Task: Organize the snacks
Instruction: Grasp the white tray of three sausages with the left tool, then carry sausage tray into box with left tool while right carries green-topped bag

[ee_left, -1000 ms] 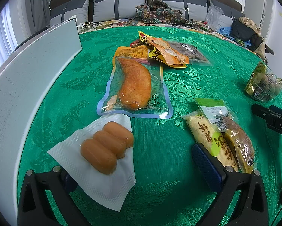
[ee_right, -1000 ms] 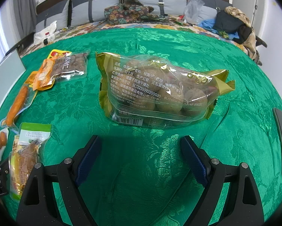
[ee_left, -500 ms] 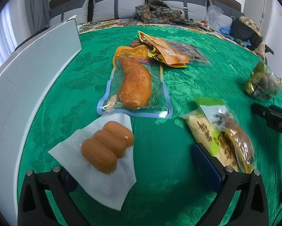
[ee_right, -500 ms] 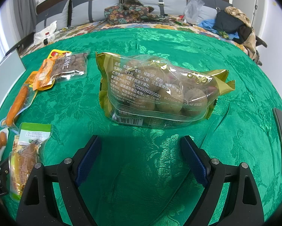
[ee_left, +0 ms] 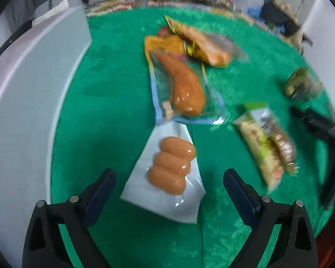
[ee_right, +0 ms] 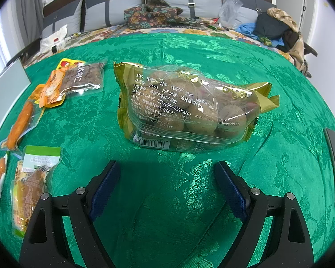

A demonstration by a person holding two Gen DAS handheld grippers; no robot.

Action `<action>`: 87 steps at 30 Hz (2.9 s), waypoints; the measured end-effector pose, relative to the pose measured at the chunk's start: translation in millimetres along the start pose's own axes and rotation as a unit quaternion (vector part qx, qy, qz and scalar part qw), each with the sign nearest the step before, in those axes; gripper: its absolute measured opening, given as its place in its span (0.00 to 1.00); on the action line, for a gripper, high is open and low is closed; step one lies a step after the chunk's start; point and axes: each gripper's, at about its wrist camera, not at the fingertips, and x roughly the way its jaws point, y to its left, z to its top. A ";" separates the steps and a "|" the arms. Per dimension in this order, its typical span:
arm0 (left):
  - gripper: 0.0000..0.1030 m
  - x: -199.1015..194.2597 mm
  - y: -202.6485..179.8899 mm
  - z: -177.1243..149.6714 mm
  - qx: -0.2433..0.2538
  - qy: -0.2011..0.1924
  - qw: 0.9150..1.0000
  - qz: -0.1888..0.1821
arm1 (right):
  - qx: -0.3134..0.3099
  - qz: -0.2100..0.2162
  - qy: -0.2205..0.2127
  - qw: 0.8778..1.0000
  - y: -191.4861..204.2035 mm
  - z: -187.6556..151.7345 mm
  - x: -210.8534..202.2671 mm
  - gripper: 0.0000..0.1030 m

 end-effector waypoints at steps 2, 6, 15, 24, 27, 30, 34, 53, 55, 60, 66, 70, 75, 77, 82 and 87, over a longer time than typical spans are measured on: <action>0.87 7.4 -12.2 0.2 0.032 -0.002 0.999 0.026 | 0.000 0.000 0.000 1.000 -0.1 -0.9 -0.7 0.87; 0.58 -2.9 -14.9 -2.5 0.030 -0.012 0.999 0.013 | 0.000 0.000 0.000 1.000 -0.2 -0.6 -0.4 0.87; 0.45 -36.3 -7.3 -59.1 -0.045 -0.040 0.998 -0.008 | 0.000 0.000 0.000 1.000 -0.5 -0.5 -0.4 0.87; 0.54 -39.8 -5.8 -76.5 -0.057 -0.047 0.997 -0.011 | -0.001 0.000 0.000 1.000 -0.9 -0.7 -1.0 0.87; 0.75 -38.4 -7.8 -77.5 -0.035 -0.047 0.998 0.011 | -0.002 0.000 0.000 1.000 -1.2 -1.1 -1.1 0.87; 0.77 -38.9 -8.5 -81.6 -0.011 -0.046 0.999 0.022 | 0.000 0.001 0.004 1.000 0.8 2.5 0.5 0.87; 0.78 -33.5 -8.2 -87.2 0.001 -0.042 0.999 0.014 | 0.010 0.122 0.087 0.989 9.7 10.4 -11.8 0.84; 0.44 -65.0 8.6 -98.5 -0.090 -0.105 0.987 -0.077 | 0.040 0.292 0.196 0.935 62.7 6.1 -8.2 0.32; 0.44 -74.9 9.9 -95.8 -0.098 -0.115 0.985 -0.088 | 0.028 0.256 0.189 0.948 55.9 0.2 -8.2 0.32; 0.44 -117.9 26.3 -87.8 -0.139 -0.158 0.970 -0.123 | 0.038 0.262 0.187 0.946 55.8 4.9 -13.3 0.32; 0.44 -185.8 88.9 -80.0 -0.180 -0.219 0.953 -0.111 | -0.015 0.360 0.131 0.924 141.2 57.4 -82.3 0.33; 0.44 -221.1 155.2 -89.2 -0.207 -0.237 0.949 -0.035 | -0.069 0.431 0.111 0.893 232.1 85.3 -123.6 0.34; 0.53 -227.1 220.3 -110.8 -0.247 -0.207 0.943 0.077 | -0.132 0.462 0.100 0.872 341.3 83.3 -143.3 0.55; 0.78 -221.5 243.1 -127.2 -0.272 -0.186 0.938 0.106 | -0.138 0.462 0.106 0.870 363.5 73.7 -147.7 0.63; 0.86 -213.1 253.8 -149.6 -0.304 -0.188 0.927 0.113 | -0.113 0.473 0.115 0.866 363.6 70.5 -145.3 0.64; 0.86 -209.7 205.3 -140.6 -0.288 -0.202 0.935 0.057 | -0.109 0.400 0.066 0.907 300.5 66.9 -133.3 0.64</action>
